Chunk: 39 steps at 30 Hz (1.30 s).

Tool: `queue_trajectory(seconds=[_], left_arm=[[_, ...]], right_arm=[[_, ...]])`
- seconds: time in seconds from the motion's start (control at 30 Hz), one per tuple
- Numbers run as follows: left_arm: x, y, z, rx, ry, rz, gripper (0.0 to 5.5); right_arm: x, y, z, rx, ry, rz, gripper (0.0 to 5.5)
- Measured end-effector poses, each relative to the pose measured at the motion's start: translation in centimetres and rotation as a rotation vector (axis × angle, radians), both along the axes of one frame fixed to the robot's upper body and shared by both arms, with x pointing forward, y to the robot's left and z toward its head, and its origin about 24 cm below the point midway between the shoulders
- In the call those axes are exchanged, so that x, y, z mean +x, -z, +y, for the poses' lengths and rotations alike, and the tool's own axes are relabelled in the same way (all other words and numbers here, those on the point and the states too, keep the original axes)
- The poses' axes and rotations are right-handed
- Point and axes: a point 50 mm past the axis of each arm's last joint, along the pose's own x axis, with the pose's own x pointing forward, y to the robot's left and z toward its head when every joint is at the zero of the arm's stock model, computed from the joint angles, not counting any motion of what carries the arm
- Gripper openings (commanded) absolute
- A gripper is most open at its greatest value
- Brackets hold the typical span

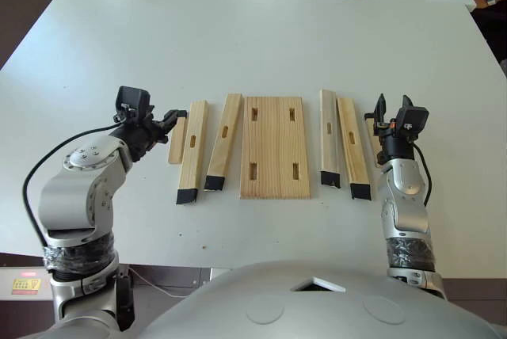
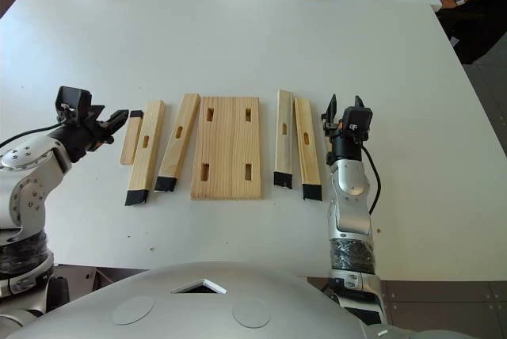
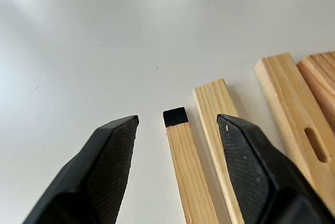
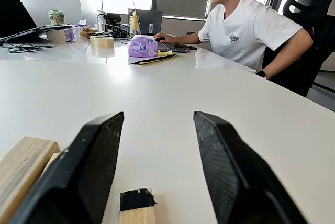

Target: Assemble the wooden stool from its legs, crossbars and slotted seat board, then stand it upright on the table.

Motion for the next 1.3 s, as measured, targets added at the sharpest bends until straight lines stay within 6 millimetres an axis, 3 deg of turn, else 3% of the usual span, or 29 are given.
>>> queue_trajectory(seconds=[0.33, 0.73, 1.13, 1.3], left_arm=[[-1.0, 1.5, -0.1, 0.001, -0.015, 0.168, 2.8], [-1.6, 3.4, 0.2, -0.023, -0.08, 0.242, 2.8], [-1.3, 3.5, 0.2, -0.032, -0.084, 0.23, 2.8], [-1.2, 3.3, 1.5, 0.014, -0.077, 0.243, 2.8]], right_arm=[[-0.2, -0.2, 0.0, -0.01, 0.005, -0.004, 2.5], [-0.1, -0.1, 0.0, -0.012, 0.0, 0.0, 2.5], [-0.2, 0.1, 0.0, -0.014, -0.001, 0.013, 2.5], [-0.4, 0.2, 0.0, -0.016, 0.002, 0.022, 2.5]])
